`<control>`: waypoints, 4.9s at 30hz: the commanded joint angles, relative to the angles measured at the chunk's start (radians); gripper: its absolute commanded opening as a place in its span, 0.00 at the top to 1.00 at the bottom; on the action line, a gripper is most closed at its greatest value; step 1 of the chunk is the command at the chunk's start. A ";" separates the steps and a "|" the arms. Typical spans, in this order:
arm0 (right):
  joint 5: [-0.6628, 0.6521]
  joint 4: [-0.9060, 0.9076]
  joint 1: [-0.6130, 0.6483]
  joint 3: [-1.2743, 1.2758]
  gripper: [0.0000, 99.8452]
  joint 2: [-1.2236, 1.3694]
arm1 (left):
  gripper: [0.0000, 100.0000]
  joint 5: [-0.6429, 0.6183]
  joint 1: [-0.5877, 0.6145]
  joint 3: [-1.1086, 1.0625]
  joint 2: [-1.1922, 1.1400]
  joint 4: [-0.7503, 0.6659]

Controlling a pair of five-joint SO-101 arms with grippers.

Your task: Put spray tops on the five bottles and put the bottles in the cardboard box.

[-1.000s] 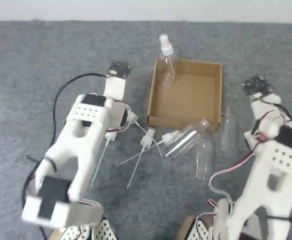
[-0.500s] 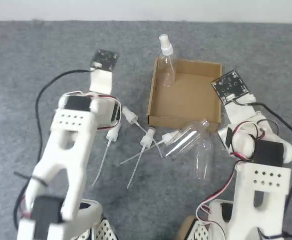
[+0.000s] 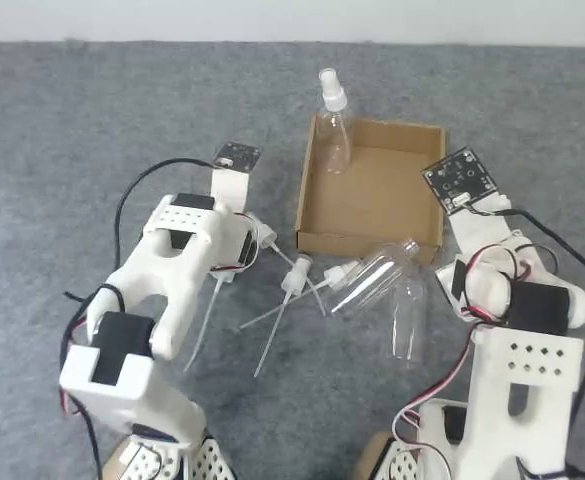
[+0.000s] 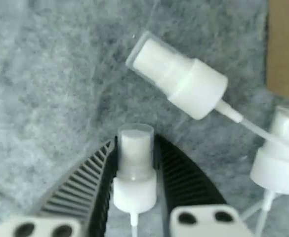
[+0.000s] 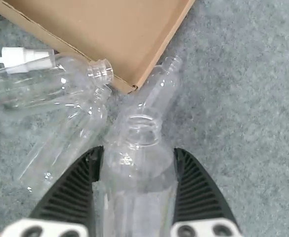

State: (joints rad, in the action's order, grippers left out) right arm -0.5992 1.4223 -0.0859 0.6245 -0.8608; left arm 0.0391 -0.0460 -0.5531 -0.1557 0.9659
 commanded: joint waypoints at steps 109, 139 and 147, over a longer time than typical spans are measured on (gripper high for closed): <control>0.462 -1.693 0.871 0.783 0.99 0.021 | 0.99 -0.408 -0.100 -0.608 1.499 -0.149; 0.462 -1.693 0.869 0.783 0.99 0.021 | 0.87 -0.269 0.138 -0.297 1.274 -0.149; 0.462 -1.693 0.869 0.783 0.99 0.021 | 0.87 -0.253 0.084 -0.278 1.172 -0.127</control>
State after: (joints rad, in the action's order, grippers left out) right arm -0.1496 -0.2424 0.7963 1.4162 -0.8316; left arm -0.2232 0.0660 -0.8861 1.0196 0.8431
